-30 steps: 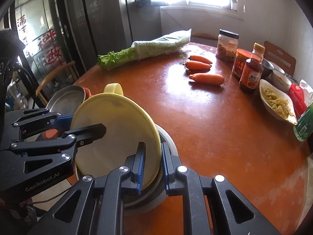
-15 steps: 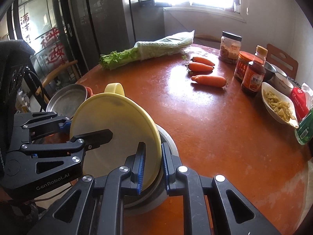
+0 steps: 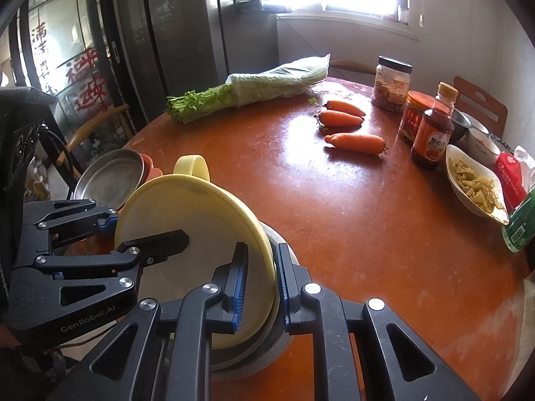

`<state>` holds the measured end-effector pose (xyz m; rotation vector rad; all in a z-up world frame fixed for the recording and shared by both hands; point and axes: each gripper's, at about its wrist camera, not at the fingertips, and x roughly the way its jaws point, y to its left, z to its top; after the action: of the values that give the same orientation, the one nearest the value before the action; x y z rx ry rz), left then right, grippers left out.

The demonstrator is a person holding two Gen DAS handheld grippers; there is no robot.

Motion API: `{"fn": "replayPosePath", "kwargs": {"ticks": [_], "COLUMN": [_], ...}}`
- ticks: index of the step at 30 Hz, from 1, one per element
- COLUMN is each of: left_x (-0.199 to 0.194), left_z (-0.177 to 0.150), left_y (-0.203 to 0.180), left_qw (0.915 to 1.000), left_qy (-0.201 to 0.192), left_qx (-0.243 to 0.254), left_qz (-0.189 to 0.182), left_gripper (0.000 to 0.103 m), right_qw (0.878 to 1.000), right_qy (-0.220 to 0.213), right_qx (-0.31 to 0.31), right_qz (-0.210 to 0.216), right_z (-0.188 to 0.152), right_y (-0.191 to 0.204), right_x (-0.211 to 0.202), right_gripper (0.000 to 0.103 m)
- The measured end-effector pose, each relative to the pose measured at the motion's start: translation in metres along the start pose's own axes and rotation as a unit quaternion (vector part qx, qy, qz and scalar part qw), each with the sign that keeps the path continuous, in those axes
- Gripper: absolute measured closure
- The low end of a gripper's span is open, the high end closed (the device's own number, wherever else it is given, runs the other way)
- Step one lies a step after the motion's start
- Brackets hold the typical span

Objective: Organize plates and bowls
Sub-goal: 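Lower the yellow handled bowl into the steel basin with the right gripper, then open the right gripper and withdraw it from the yellow bowl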

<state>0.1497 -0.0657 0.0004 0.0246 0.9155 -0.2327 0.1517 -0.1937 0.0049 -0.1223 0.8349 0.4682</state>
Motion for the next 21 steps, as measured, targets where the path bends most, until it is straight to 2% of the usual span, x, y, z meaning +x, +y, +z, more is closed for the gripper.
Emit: {"fn": "replayPosePath", "kwargs": {"ticks": [3,5,10,16,21], "left_x": [0.000,-0.002,-0.012,-0.033,-0.049], "left_z": [0.000,0.001,0.001,0.002,0.002], "left_y": [0.000,0.000,0.001,0.008,0.012], "left_qw": [1.0000,1.0000,0.9998,0.9988,0.9974], "left_qy": [-0.001,-0.004,-0.017,-0.041,-0.059], "left_qx": [-0.001,-0.002,-0.006,-0.023,-0.036], "left_qz": [0.001,0.002,0.011,0.012,0.020], "left_gripper": [0.071,0.070,0.058,0.049,0.041], "right_qw": [1.000,1.000,1.000,0.999,0.999], "right_qy": [-0.001,-0.005,-0.020,-0.039,-0.051], "right_qx": [0.005,0.006,0.011,0.017,0.018], "right_qz": [0.006,0.008,0.012,0.013,0.008], "right_z": [0.003,0.005,0.008,0.009,0.007], "right_y": [-0.001,-0.002,-0.004,-0.007,-0.008], "right_x": [-0.001,-0.003,-0.015,-0.034,-0.047], "right_gripper": [0.083,0.076,0.067,0.056,0.052]}}
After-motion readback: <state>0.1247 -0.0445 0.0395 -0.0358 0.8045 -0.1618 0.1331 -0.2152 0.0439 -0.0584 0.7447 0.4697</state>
